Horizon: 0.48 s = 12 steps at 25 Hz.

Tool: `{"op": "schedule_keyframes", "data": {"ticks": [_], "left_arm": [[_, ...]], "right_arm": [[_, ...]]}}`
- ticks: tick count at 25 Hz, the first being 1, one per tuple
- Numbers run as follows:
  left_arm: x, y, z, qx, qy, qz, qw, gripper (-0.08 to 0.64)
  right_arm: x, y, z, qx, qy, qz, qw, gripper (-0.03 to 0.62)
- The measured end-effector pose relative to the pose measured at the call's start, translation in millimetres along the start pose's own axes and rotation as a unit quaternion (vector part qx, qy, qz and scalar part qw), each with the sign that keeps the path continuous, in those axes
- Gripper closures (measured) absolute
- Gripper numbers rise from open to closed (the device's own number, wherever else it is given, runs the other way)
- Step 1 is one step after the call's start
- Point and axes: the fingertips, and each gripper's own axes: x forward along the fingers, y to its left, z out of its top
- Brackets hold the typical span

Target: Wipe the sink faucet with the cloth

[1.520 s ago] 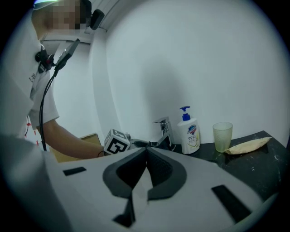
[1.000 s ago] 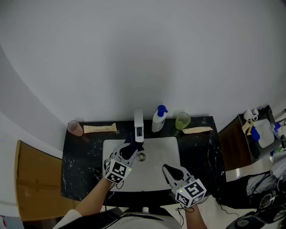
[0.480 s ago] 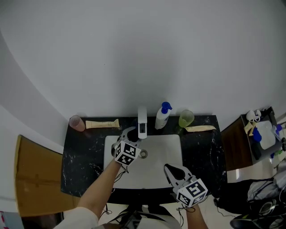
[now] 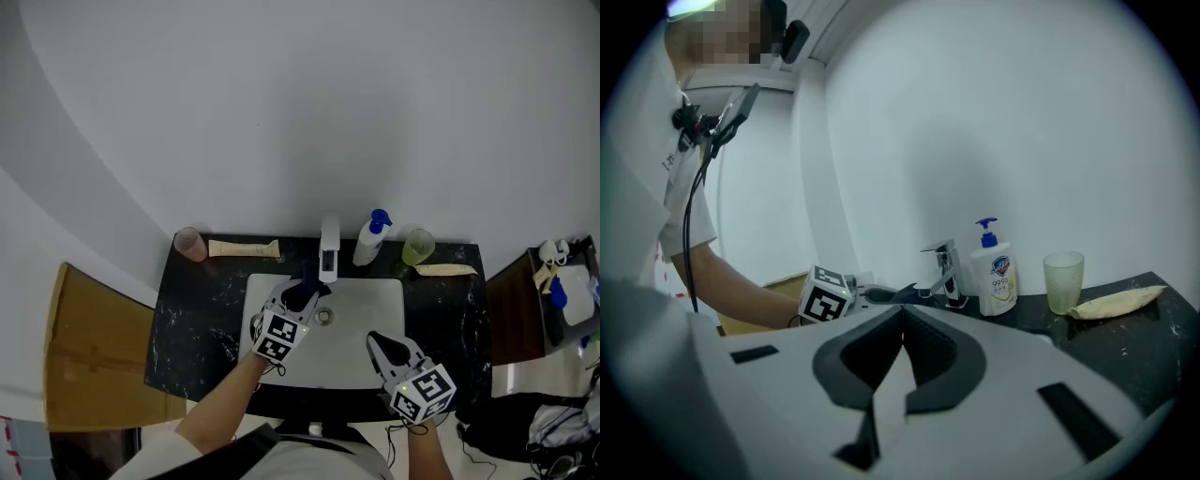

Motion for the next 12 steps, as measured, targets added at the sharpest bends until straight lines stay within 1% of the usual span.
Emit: {"op": "schedule_keyframes", "data": {"ticks": [3,6,8,12], "left_arm": [[16.0,14.3,-3.0,0.017,0.017,0.007,0.9997,0.451],[39.0,19.7,2.2,0.066,0.027,0.005,0.9975,0.451],[51.7,18.1,12.1,0.087,0.018,0.0,0.996,0.451],[53.8,13.8,21.3,0.081,0.002,-0.001,0.9967,0.451]], "right_arm": [[4.9,-0.3,1.8,0.0,0.003,0.002,1.0,0.586],[10.1,-0.8,0.5,0.0,0.009,0.003,1.0,0.586],[11.8,-1.1,-2.4,0.002,0.013,0.002,1.0,0.586],[9.3,-3.5,-7.4,0.005,0.019,0.0,1.0,0.586]]}}
